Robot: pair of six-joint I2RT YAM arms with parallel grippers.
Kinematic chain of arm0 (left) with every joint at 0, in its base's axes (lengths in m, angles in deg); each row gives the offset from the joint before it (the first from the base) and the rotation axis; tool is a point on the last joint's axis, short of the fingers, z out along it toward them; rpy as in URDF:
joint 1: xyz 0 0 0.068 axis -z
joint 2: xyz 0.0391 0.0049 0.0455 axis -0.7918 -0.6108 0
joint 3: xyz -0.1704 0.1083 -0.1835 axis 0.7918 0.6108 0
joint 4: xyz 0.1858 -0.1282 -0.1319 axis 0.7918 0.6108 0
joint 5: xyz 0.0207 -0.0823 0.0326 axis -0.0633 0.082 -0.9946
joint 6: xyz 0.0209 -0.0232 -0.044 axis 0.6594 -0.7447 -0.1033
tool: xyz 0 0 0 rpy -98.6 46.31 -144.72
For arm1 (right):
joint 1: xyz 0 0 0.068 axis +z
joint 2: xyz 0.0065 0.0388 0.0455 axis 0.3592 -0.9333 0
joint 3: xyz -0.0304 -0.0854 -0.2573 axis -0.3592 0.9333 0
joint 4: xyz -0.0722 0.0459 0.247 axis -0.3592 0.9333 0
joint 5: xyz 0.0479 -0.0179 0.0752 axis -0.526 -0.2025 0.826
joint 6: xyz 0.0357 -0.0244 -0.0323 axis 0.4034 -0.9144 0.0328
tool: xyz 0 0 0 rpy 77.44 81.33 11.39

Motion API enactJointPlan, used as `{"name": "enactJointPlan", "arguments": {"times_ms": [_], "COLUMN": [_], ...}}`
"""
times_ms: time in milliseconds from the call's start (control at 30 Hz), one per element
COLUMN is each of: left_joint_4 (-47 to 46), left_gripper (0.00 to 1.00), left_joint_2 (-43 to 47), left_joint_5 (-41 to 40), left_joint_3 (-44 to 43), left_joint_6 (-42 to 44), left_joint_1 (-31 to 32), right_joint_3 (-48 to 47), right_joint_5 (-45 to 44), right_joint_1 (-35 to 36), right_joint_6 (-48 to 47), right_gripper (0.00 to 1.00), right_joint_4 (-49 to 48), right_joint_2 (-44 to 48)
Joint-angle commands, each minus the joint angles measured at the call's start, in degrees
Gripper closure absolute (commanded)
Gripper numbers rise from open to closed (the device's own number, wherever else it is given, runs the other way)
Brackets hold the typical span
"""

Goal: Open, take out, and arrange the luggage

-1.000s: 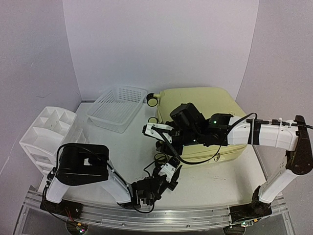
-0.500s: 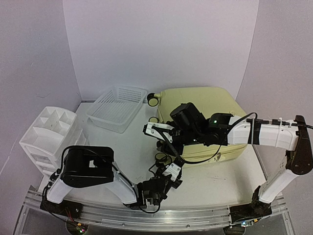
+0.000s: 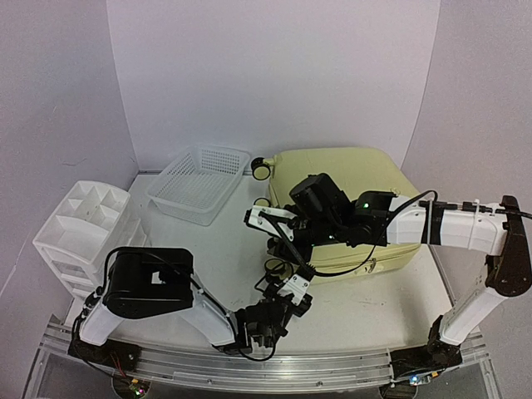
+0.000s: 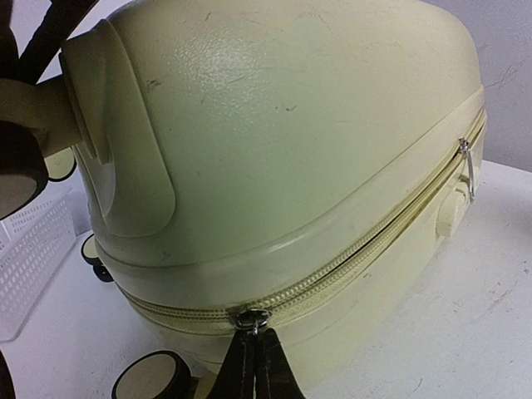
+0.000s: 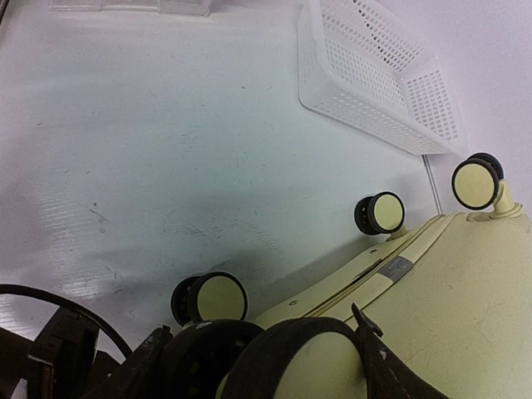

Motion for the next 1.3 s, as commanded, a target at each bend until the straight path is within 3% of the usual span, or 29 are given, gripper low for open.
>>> {"name": "enactJointPlan", "arguments": {"times_ms": [0,267,633,967,1033,1133,1267], "left_joint_4": [-0.91,1.26,8.48,9.2,7.81,-0.63,-4.06], "left_gripper": [1.0,1.0,1.0,1.0,0.9,0.69,0.53], "left_joint_2": [2.54,8.57,15.66,15.35,15.51,14.79,12.29], "left_joint_5": [-3.5,1.92,20.47,27.34,29.35,31.78,31.26], "left_joint_3": [2.14,12.38,23.62,23.68,24.06,26.04,23.57], "left_joint_6": [-2.19,-10.43,-29.91,-30.17,-31.23,-31.66,-28.3], "left_joint_1": [-1.56,-2.98,-11.3,-13.11,-13.03,-12.75,-10.14], "right_joint_3": [-1.76,1.5,2.36,1.52,1.1,-0.45,-2.5], "right_joint_5": [-4.93,6.42,19.27,20.56,19.12,16.6,15.45], "right_joint_1": [-1.82,-5.82,-8.84,-8.88,-8.9,-8.86,-8.86], "right_joint_6": [3.66,2.89,-2.73,-1.27,0.08,4.67,8.81], "right_gripper": [0.97,1.0,1.0,1.0,1.0,1.0,1.0], "right_joint_4": [-4.97,-3.88,2.86,4.02,3.93,3.23,1.85], "right_joint_2": [3.6,7.83,8.77,7.85,7.75,7.28,5.75]}}
